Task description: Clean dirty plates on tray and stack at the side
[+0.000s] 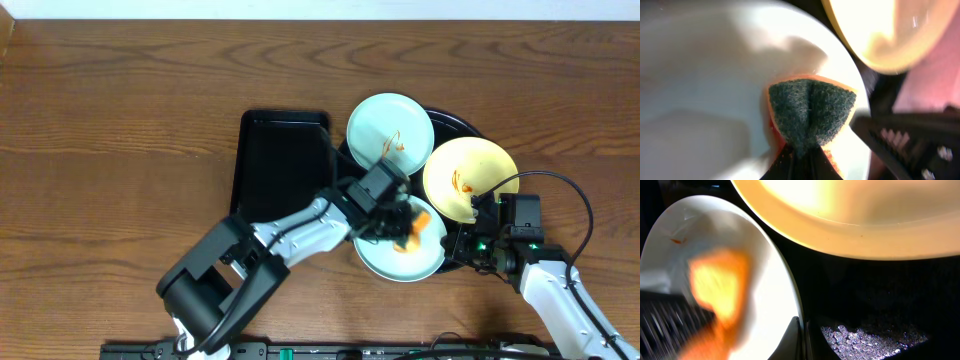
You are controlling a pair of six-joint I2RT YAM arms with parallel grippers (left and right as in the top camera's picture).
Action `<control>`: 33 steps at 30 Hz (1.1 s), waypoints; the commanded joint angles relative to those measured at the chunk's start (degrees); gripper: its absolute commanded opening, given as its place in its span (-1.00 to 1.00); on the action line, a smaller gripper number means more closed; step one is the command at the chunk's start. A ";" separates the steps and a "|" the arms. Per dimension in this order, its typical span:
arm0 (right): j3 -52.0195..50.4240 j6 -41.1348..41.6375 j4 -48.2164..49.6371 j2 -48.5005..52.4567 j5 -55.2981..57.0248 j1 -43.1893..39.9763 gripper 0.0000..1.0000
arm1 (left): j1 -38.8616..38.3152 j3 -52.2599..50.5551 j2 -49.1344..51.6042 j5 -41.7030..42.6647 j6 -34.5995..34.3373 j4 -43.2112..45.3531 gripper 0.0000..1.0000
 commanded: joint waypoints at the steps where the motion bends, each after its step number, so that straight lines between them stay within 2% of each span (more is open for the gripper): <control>1: -0.04 0.59 -0.33 0.00 -0.63 0.48 -0.97 | 3.50 0.76 0.76 -4.44 2.97 -0.63 -0.85; 10: -0.04 0.57 -0.48 0.00 -0.61 0.48 -0.97 | 11.23 0.76 0.37 -4.92 3.67 -3.52 -0.85; 19: -0.04 0.57 -0.35 0.00 0.48 0.48 -0.97 | 13.62 0.76 -8.44 -4.90 16.94 -7.37 -0.85; 26: -0.04 0.57 0.98 0.00 0.50 0.48 -0.97 | 13.68 0.76 -15.13 -5.22 18.38 -7.54 -0.85; 33: 1.16 -1.70 0.00 -0.17 0.72 0.48 -0.97 | 18.45 0.76 -15.76 -14.36 18.36 -14.10 -0.85</control>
